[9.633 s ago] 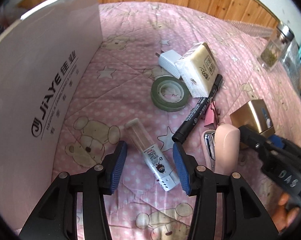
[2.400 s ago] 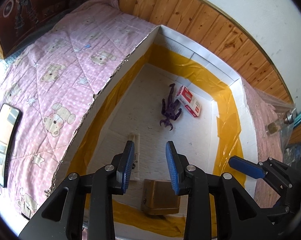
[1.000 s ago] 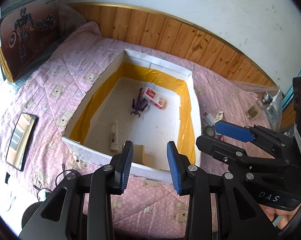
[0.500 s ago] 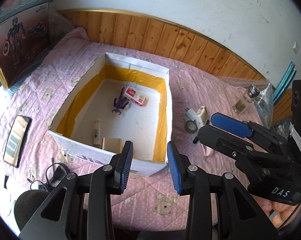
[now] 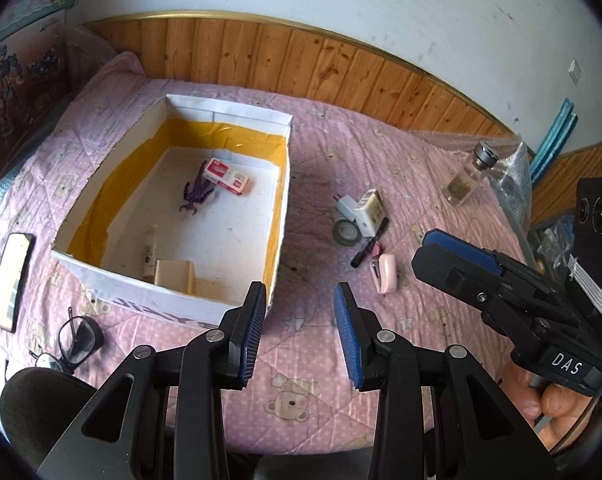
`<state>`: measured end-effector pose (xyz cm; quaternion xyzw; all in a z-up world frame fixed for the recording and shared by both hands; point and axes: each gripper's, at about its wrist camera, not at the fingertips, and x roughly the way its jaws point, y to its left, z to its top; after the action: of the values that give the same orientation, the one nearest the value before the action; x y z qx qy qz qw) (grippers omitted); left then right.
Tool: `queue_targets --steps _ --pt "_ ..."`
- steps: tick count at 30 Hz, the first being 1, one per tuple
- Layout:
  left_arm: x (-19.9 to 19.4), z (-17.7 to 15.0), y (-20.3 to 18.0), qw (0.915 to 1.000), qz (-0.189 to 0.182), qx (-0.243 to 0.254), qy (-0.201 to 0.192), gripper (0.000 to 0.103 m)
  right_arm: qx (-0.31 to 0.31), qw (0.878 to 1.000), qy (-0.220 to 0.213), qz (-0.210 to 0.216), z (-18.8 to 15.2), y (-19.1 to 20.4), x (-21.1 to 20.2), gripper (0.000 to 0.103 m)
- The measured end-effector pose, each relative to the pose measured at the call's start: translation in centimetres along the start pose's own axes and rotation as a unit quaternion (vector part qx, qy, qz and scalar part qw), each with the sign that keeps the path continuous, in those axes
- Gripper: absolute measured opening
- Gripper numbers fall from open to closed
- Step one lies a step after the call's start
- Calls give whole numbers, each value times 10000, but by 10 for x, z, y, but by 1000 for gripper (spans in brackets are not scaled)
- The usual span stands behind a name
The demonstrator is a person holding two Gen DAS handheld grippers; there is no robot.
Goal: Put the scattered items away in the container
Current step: 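Withdraw both tools from the box toward the remaining items, then grasp black marker with left tool while right tool grasps pink stapler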
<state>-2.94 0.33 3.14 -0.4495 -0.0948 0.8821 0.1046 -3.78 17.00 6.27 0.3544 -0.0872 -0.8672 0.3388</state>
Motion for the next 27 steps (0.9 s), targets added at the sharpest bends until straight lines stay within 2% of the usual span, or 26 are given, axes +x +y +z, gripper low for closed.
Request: queue_targets --steps 13,27 --pt "46 -2 -47 9983 -218 310 450 37 723 9966 122 -386 -34 -71 -12 44" --pt "118 10 -69 9946 -383 285 925 40 1421 9796 660 -1254 -69 -148 20 44"
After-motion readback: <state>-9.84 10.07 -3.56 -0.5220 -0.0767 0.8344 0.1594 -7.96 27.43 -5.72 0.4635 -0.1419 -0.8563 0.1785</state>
